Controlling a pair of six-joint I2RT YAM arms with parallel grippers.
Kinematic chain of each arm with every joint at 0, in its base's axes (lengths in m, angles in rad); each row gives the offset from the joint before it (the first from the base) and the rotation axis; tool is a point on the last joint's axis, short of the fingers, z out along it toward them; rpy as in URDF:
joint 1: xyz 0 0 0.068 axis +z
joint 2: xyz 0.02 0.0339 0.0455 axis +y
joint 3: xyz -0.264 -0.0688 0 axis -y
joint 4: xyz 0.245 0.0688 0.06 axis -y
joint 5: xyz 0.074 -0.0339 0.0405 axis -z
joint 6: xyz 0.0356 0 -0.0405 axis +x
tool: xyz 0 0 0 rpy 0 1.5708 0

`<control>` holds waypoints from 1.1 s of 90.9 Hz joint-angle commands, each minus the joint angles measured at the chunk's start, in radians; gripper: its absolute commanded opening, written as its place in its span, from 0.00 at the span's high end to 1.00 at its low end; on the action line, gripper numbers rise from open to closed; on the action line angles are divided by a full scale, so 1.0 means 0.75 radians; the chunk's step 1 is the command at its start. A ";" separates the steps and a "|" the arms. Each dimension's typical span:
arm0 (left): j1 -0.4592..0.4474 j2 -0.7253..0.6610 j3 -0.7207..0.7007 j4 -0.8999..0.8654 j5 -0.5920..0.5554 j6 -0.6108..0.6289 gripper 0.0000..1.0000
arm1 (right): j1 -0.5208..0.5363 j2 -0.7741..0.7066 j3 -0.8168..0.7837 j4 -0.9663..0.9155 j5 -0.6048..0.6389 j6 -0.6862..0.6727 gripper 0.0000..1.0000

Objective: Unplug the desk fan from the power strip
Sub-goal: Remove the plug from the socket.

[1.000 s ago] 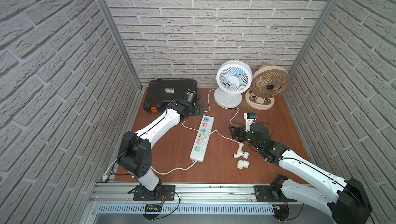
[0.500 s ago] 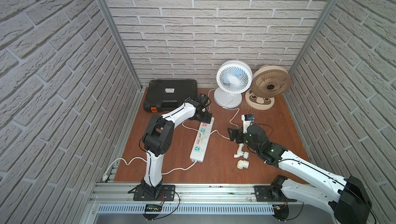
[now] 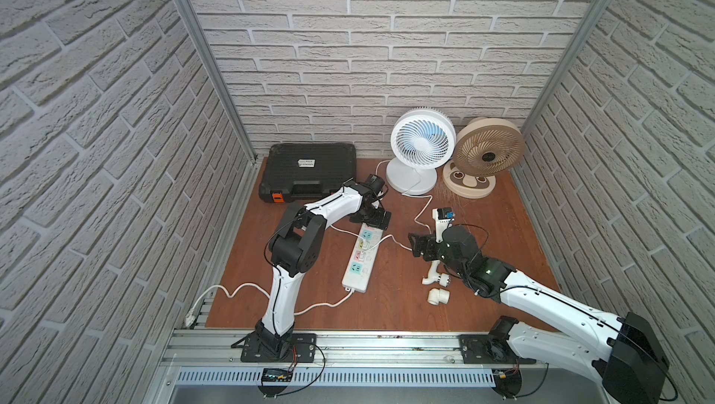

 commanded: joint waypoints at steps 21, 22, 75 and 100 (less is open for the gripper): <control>-0.035 0.075 0.081 -0.112 -0.183 -0.052 0.06 | 0.033 -0.046 -0.010 0.028 0.029 -0.011 0.05; -0.036 0.075 0.082 -0.114 -0.189 -0.057 0.07 | 0.034 -0.047 -0.009 0.027 0.028 -0.011 0.05; 0.030 0.025 -0.064 0.019 -0.186 -0.430 0.66 | 0.239 0.104 0.094 0.007 0.055 0.005 0.05; 0.083 0.014 -0.134 0.068 -0.127 -0.550 1.00 | 0.370 0.258 0.144 0.057 0.061 0.020 0.05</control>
